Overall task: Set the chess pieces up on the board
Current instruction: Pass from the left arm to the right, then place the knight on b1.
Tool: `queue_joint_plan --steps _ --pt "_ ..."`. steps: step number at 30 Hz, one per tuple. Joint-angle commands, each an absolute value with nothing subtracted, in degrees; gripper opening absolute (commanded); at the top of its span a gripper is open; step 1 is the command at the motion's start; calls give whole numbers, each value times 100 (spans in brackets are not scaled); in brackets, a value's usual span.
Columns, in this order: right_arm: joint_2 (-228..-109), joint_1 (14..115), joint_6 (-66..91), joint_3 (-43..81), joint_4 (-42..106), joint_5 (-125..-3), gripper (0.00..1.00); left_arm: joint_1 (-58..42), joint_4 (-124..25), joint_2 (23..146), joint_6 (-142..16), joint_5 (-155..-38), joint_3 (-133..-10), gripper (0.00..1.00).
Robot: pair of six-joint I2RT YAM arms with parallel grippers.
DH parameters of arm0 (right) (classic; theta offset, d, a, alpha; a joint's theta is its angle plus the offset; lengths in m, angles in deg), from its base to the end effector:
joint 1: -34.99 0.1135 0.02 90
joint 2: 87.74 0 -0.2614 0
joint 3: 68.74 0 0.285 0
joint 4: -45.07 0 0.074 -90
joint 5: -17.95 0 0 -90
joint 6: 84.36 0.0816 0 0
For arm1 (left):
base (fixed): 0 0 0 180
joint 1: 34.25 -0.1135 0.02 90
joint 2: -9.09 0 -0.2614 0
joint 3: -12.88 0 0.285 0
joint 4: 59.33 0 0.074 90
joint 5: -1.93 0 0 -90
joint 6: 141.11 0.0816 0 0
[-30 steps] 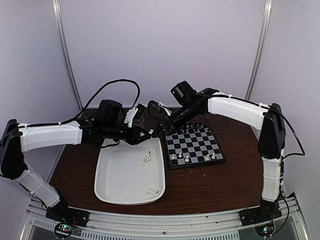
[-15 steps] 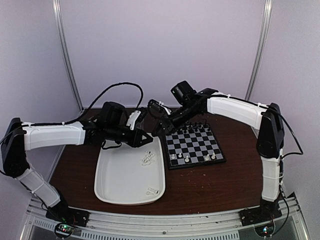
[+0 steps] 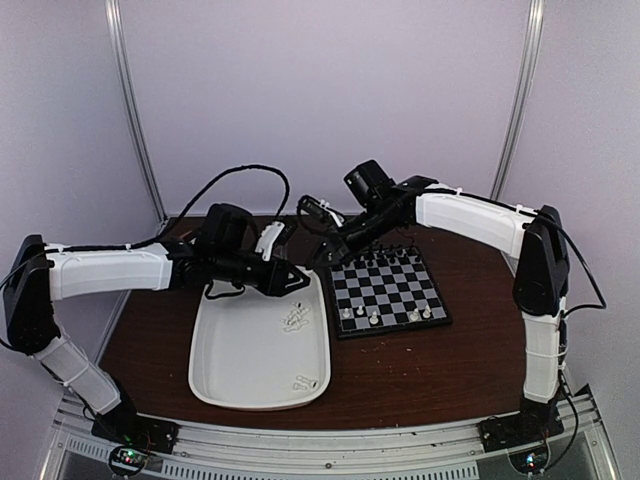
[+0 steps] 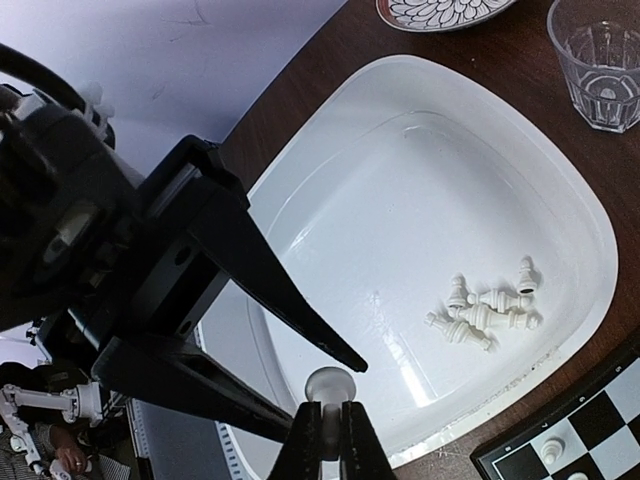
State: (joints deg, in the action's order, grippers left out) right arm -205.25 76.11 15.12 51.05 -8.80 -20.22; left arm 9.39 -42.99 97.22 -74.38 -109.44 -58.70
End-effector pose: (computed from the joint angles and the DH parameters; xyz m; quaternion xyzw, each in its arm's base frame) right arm 0.3366 0.3790 0.2592 -0.3699 0.7780 0.4996 0.0911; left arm 0.2766 -0.3049 0.2121 0.2399 0.8339 -0.3948 0.3021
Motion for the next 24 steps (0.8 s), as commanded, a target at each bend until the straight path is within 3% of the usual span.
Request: queue_joint_plan --steps 1,2,5,13,24 --pt "-20394 7569 1086 5244 -1144 -2451 0 1004 -4236 9717 -7296 -10813 -6014 39" --pt "-20367 7550 903 5311 -1319 -2674 0 1001 -4126 9674 -7239 -10780 -5998 46" --pt "-20174 7451 310 5324 -1695 -3364 0 1001 -3817 9404 -7064 -10603 -5834 52" --pt "-19301 7366 -1123 4345 -2165 -5124 0 977 -3189 8662 -6759 -9737 -5465 52" --pt "-19472 7547 -1534 3826 -2503 -5616 0 928 -3110 8737 -6813 -9308 -5504 52"
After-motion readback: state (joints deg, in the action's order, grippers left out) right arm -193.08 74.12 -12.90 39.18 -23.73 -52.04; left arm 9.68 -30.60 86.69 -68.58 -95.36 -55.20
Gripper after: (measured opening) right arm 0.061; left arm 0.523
